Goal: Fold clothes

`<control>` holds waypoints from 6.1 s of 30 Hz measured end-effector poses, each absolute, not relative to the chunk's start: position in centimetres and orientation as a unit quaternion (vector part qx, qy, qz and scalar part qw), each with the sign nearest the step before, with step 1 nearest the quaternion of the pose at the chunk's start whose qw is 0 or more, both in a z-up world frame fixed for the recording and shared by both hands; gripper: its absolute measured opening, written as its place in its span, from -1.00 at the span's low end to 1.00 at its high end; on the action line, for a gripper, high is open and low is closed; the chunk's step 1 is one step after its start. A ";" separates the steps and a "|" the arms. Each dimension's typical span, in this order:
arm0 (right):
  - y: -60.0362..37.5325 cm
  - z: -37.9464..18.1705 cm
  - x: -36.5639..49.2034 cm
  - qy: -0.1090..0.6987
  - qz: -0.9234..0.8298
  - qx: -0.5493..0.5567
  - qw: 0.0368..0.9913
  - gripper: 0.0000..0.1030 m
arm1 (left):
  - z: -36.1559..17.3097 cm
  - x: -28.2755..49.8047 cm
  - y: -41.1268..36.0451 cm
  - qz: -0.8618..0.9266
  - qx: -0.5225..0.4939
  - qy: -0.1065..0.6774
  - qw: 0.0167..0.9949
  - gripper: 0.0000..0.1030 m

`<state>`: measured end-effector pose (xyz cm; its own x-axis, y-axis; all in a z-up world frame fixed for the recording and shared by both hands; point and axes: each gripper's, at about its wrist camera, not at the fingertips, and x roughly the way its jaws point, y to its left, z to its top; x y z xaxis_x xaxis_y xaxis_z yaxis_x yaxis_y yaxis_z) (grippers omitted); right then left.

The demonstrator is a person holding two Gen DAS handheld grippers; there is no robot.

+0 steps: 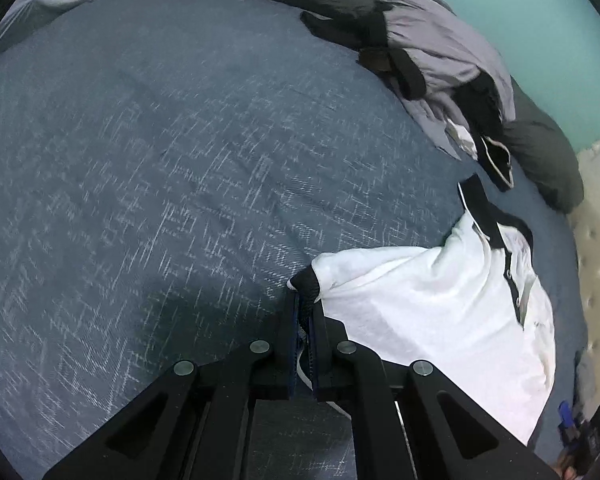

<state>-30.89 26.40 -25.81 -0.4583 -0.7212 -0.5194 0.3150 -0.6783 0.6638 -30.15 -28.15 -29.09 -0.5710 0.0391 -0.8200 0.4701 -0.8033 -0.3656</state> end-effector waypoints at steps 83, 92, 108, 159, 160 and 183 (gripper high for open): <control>36.0 -25.5 -41.3 -0.313 -0.841 0.423 0.128 -0.97 | -28.1 -23.2 -15.8 -0.885 0.382 0.262 0.042 0.20; 40.4 -23.3 -43.4 -0.268 -0.869 0.408 0.080 -0.98 | -28.4 -23.3 -15.7 -0.884 0.387 0.261 0.041 0.21; 41.8 -29.1 -42.5 -0.337 -0.814 0.461 0.102 0.03 | -28.6 -23.5 -15.6 -0.881 0.390 0.264 0.039 0.21; 43.8 -29.0 -42.6 -0.326 -0.816 0.466 0.101 -0.21 | -29.1 -23.8 -15.7 -0.878 0.395 0.266 0.050 0.21; 43.6 -29.0 -43.3 -0.319 -0.818 0.468 0.098 -0.21 | -29.1 -23.8 -15.7 -0.878 0.395 0.266 0.050 0.21; 41.3 -29.4 -46.8 -0.248 -0.863 0.432 0.089 -0.93 | -30.1 -24.3 -15.6 -0.874 0.407 0.260 0.050 0.21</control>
